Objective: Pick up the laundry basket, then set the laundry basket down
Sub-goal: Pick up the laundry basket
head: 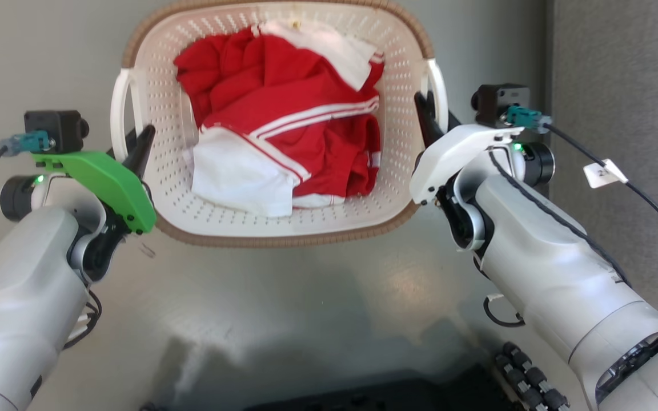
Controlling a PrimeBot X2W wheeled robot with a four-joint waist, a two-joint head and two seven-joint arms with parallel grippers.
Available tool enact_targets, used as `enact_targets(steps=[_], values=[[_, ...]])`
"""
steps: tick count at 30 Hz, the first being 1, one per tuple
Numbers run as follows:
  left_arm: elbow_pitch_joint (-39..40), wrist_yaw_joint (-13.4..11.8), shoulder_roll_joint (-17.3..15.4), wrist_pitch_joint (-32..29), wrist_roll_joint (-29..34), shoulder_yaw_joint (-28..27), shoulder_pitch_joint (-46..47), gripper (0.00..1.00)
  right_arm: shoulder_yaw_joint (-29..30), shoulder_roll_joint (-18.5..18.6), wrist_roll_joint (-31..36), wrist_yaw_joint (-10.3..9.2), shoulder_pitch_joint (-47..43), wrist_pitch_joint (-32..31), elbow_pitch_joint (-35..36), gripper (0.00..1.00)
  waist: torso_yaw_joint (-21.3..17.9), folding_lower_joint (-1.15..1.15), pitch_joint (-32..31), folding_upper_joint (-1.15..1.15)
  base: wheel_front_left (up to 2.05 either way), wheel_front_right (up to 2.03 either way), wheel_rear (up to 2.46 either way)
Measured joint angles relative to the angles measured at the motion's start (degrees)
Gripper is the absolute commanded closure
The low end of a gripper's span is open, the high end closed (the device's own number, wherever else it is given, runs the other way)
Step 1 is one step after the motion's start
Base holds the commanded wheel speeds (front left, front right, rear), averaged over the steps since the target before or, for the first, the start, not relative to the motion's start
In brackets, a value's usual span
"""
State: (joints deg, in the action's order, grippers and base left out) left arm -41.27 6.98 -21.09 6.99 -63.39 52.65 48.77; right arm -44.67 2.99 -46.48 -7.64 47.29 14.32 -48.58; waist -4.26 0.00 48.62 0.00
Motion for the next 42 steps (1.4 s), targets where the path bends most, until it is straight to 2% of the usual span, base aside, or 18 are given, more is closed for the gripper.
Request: enact_targets(steps=[13, 25, 42], values=[[-2.75, 0.0, 0.97, -2.44, -4.58, 2.23, -3.28, 1.0, -5.59, 0.05, -4.47, 0.12, 0.2, -5.45, -2.66, 1.0, 0.02, 0.0, -10.38, 0.0, 0.0, 0.0, 0.0], [-5.71, 0.0, 2.9, -6.06, -8.15, 4.24, -6.09, 1.0, -8.23, 0.19, -9.6, 2.14, -2.09, -9.66, -5.69, 1.0, 0.24, 0.0, -20.21, 0.0, 0.0, 0.0, 0.0], [-11.33, 0.0, 7.32, -11.05, -12.15, 6.65, -12.71, 1.0, -12.4, 0.14, -13.16, 5.12, -7.34, -16.3, -10.68, 1.0, 0.8, 0.0, -34.24, 0.0, 0.0, 0.0, 0.0]])
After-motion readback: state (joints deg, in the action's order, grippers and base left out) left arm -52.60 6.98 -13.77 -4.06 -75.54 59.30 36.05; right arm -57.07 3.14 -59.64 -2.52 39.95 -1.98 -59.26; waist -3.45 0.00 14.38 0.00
